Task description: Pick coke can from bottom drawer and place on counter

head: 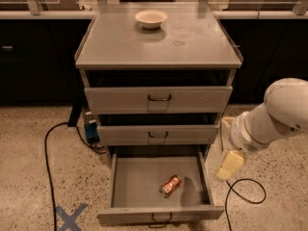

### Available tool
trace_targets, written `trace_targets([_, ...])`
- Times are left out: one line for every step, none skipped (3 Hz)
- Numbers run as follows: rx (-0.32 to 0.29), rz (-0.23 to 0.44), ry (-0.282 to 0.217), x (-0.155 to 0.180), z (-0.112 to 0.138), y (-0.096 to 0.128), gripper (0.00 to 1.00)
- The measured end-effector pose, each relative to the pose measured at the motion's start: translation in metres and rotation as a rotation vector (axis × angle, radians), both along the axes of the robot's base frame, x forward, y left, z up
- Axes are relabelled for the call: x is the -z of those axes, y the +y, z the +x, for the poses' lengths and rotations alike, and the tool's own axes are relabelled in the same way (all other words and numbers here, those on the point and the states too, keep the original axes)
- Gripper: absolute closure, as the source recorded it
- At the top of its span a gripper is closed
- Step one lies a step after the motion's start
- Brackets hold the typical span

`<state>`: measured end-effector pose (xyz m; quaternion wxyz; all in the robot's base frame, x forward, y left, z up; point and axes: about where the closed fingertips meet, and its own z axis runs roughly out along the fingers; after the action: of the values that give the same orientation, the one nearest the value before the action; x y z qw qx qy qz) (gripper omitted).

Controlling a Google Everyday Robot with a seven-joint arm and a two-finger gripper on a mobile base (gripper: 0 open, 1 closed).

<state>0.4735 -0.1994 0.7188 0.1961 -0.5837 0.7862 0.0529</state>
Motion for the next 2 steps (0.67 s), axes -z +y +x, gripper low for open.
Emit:
trace_targets([0.000, 0.000, 0.000, 0.000, 0.000, 0.000, 0.00])
trace_targets([-0.031, 0.028, 0.005, 0.029, 0.010, 0.009, 0.00])
